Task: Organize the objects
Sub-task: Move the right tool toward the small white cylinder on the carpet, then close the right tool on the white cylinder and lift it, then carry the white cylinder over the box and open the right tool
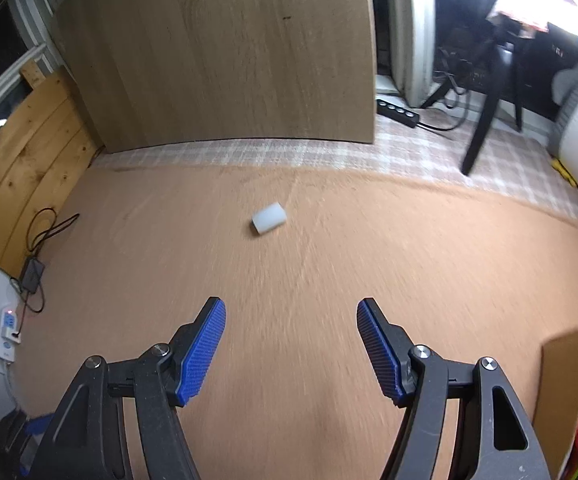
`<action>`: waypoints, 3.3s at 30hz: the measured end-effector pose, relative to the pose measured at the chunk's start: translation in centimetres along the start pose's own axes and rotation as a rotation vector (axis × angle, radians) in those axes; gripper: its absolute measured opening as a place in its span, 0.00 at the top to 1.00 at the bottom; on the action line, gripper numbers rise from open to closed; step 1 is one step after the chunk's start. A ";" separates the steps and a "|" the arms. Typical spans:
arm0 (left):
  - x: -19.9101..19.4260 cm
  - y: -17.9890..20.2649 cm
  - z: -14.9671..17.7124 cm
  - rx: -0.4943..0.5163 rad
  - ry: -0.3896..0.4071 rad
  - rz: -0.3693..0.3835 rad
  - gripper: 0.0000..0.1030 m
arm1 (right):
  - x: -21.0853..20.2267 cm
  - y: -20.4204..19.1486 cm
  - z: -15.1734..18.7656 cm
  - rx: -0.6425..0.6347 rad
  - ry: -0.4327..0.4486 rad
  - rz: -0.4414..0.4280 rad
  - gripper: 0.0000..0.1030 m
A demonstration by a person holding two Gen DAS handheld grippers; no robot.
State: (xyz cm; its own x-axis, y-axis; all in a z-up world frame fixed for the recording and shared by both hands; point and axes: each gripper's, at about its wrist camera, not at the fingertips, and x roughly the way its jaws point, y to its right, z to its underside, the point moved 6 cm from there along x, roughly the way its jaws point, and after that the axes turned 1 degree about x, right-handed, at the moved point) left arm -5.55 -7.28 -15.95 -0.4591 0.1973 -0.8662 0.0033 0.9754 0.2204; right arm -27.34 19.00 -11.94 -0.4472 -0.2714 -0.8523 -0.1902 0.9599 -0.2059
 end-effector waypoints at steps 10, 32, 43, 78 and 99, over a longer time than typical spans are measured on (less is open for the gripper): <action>0.4 -2.2 1.5 -0.064 -0.029 0.006 0.16 | 5.8 -1.3 -3.3 -0.029 -0.035 0.012 0.37; 2.4 -1.7 1.8 -0.100 -0.073 0.031 0.16 | 10.2 -3.6 -5.0 -0.192 -0.040 0.121 0.60; 2.5 -1.6 2.2 -0.108 -0.070 0.030 0.16 | 9.7 -3.8 -4.7 -0.196 -0.051 0.091 0.77; 0.4 10.0 0.0 0.091 -0.043 0.101 0.16 | -10.1 17.0 4.8 0.192 0.118 0.226 0.77; -0.3 14.7 -0.5 0.161 -0.012 0.091 0.16 | -11.6 20.2 6.5 0.243 0.127 0.222 0.59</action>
State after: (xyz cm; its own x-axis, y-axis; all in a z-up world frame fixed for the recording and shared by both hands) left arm -5.77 6.99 -12.19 -0.4396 0.2855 -0.8516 0.1869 0.9565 0.2241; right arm -20.29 41.95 -9.35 -0.5620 -0.0462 -0.8259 0.1305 0.9810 -0.1438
